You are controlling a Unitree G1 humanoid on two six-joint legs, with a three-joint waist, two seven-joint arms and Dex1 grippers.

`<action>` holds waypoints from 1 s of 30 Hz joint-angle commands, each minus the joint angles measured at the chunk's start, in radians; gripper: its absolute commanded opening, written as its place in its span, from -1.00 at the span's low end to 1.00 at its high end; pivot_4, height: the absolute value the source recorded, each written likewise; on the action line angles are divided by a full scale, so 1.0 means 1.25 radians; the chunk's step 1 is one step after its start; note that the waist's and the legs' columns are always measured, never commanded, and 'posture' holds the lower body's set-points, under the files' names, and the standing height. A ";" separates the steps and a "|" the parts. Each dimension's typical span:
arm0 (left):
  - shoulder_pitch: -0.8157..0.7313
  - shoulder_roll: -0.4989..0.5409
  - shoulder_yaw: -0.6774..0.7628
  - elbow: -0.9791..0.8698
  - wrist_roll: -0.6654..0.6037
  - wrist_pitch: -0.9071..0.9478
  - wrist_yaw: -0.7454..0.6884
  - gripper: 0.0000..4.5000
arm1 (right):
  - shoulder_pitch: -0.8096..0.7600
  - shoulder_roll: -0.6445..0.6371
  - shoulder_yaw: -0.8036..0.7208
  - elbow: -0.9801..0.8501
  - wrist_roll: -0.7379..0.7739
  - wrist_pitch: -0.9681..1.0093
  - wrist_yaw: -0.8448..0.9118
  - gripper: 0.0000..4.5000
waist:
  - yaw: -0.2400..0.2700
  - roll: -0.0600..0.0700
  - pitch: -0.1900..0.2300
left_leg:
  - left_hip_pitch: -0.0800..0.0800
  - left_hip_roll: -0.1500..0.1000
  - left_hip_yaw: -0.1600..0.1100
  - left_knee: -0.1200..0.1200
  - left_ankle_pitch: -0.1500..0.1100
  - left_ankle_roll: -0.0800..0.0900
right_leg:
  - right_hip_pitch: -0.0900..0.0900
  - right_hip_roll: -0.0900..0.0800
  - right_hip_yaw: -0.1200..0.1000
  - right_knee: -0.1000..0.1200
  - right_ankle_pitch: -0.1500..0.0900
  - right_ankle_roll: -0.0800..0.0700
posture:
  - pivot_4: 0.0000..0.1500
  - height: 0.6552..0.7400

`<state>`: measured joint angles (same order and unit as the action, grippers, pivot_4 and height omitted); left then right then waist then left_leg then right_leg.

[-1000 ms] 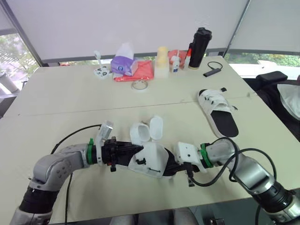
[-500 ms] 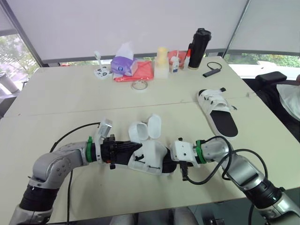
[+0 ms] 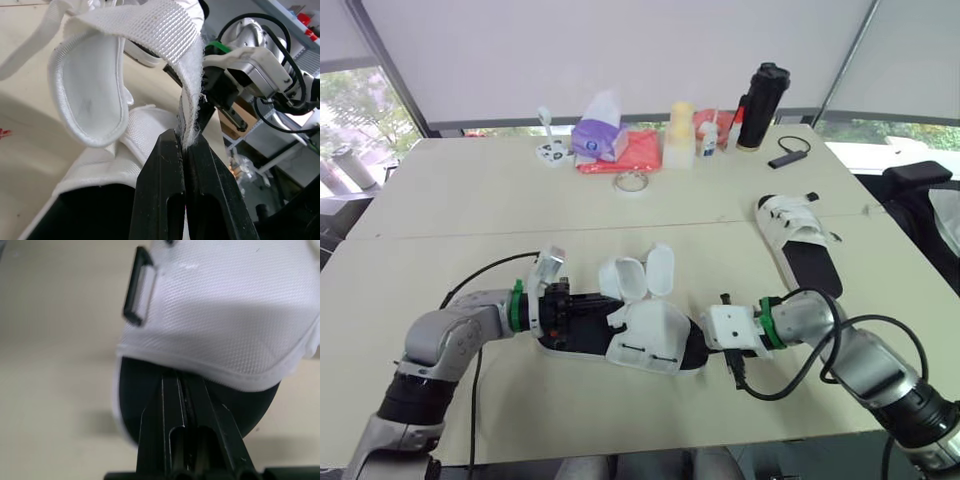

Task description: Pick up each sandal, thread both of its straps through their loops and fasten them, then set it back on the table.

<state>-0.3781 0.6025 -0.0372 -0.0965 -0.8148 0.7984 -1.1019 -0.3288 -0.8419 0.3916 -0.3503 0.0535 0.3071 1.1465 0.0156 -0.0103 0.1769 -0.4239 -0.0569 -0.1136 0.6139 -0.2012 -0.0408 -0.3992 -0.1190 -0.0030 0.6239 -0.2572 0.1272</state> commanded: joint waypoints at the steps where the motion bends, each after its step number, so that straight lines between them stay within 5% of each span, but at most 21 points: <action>1: -0.030 -0.019 -0.002 -0.003 -0.017 0.016 -0.018 -0.96 | 0.030 -0.020 0.028 0.018 -0.028 0.044 0.017 -1.00 | -0.002 0.000 0.000 | 0.000 0.000 0.000 0.000 0.000 0.000 | 0.000 0.000 0.000 0.000 0.000 0.000 | 1.00 1.00; 30: -0.132 -0.012 -0.130 0.135 0.057 0.091 -0.191 -0.96 | 0.040 -0.012 0.032 0.015 -0.056 0.045 -0.009 -1.00 | -0.004 0.000 0.000 | 0.002 0.000 0.000 0.000 0.000 0.000 | 0.002 0.000 0.000 0.000 0.000 0.000 | 1.00 1.00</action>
<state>-0.5267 0.5719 -0.1858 0.0716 -0.7582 0.9143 -1.3118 -0.3109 -0.8421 0.3893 -0.3731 0.0399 0.3282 1.1315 0.0112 -0.0106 0.1767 -0.4211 -0.0565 -0.1136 0.6136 -0.2012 -0.0407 -0.3970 -0.1188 -0.0036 0.6240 -0.2571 0.1272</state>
